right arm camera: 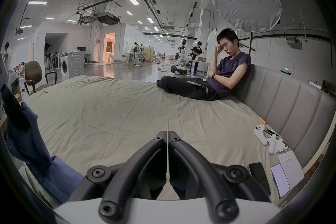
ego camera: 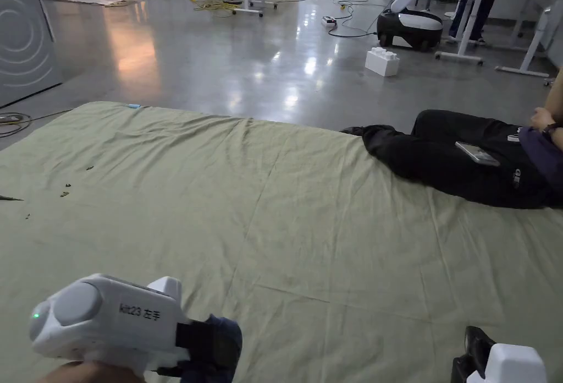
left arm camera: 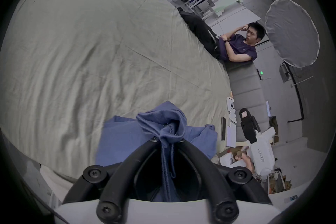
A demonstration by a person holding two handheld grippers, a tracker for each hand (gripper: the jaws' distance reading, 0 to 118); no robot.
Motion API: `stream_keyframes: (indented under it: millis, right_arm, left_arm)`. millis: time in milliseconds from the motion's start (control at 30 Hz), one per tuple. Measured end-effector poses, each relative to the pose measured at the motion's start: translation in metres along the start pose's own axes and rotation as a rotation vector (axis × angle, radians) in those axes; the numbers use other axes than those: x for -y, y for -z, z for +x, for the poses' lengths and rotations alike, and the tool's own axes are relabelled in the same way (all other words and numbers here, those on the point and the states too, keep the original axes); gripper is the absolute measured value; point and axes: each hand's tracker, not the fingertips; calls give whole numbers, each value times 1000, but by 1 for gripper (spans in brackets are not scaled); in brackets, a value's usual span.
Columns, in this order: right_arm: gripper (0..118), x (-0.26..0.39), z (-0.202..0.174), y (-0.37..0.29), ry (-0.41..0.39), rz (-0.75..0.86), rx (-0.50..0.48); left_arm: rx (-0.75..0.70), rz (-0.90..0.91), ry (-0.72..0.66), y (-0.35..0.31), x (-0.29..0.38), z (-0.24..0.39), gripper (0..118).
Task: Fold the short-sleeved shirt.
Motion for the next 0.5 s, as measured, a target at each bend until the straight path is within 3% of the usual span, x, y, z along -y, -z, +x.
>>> stream_keyframes:
  millis: [500]
  right_arm:
    - [2,11,13,-8,19,-27,24]
  left_arm:
    - [-180,-74,80,115,54,47,9]
